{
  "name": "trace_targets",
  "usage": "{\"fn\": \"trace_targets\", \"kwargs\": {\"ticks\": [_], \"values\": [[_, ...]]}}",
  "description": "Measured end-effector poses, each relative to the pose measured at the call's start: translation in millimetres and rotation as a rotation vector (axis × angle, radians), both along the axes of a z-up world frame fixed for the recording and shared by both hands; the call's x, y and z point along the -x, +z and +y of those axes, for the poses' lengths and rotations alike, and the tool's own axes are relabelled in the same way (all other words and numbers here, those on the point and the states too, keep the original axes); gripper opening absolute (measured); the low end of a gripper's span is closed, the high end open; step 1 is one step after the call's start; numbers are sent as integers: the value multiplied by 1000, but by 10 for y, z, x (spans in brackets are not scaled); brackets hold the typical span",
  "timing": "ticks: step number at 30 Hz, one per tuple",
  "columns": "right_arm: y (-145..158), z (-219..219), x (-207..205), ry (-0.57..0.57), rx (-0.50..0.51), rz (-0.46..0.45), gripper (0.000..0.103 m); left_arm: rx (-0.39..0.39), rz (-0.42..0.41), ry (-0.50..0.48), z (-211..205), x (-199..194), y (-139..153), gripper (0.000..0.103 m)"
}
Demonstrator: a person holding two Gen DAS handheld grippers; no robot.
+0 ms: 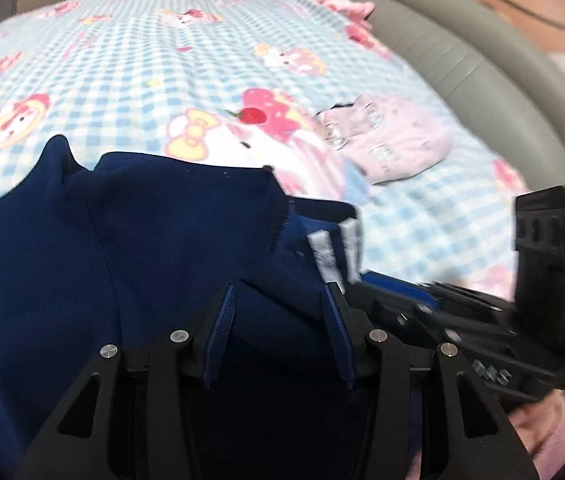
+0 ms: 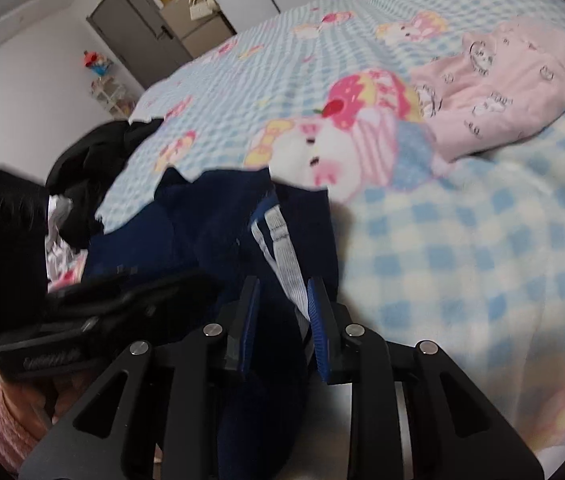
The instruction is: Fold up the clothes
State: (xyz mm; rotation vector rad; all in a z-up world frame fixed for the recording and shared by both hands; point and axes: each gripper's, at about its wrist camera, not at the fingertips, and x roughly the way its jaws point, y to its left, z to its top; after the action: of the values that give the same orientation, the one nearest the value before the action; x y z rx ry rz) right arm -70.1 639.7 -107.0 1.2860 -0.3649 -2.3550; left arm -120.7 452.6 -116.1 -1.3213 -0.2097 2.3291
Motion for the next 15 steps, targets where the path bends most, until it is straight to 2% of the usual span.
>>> {"fn": "trace_targets", "kwargs": {"ticks": [5, 7, 8, 9, 11, 13, 15], "values": [[-42, -57, 7, 13, -42, -4, 34, -26, -17, 53, -99, -72, -26, 46], [-49, -81, 25, 7, -64, 3, 51, -17, -11, 71, -142, -108, 3, 46], [-52, -93, 34, 4, -75, 7, 52, -15, -8, 72, -173, -104, 5, 46], [-56, -104, 42, 1, -85, 10, 50, -12, -7, 75, -191, -82, 0, 46], [-63, -128, 60, -6, -107, 18, 17, -5, -6, 79, -227, -36, -9, 46], [-70, -152, 78, -12, -128, 25, 11, -2, -18, 86, -240, 4, -39, 46], [-30, -44, 64, -45, -83, 29, 9, 3, -41, 77, -227, 29, -102, 47]]}}
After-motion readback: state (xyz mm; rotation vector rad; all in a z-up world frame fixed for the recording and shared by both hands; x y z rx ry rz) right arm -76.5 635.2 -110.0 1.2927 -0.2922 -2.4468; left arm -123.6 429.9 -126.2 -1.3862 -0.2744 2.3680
